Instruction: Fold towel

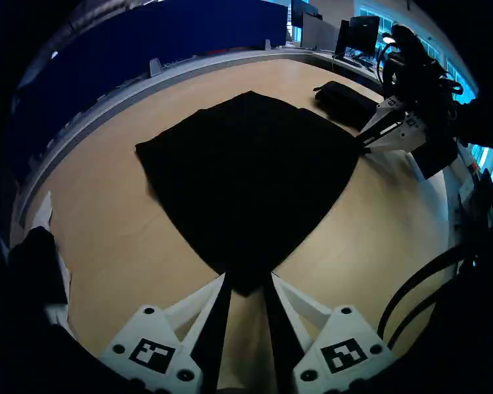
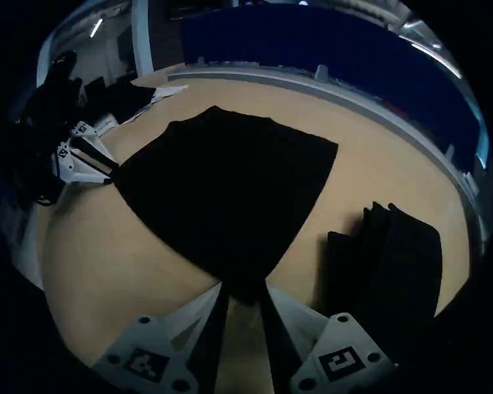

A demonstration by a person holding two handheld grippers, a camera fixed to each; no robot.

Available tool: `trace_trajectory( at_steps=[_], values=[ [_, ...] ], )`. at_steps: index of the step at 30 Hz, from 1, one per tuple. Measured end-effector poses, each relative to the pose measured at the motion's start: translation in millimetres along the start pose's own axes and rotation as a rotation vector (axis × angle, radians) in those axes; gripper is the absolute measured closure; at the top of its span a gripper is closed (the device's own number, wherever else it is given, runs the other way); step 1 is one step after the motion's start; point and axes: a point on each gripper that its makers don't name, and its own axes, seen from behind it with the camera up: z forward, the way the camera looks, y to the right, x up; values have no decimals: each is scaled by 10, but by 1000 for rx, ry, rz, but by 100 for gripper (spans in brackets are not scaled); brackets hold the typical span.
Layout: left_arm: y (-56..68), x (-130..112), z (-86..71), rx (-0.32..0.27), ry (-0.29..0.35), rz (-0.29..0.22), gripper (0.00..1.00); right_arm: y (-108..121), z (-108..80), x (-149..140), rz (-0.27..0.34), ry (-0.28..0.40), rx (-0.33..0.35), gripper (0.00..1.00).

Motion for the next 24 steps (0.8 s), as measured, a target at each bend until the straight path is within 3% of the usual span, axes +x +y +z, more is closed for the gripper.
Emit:
trace_trajectory(
  at_steps=[10, 24],
  values=[
    [17, 4, -7, -7, 1, -12, 73, -19, -18, 86, 7, 7, 14, 86],
    [31, 25, -10, -14, 5, -27, 75, -22, -9, 95, 16, 5, 19, 88]
  ],
)
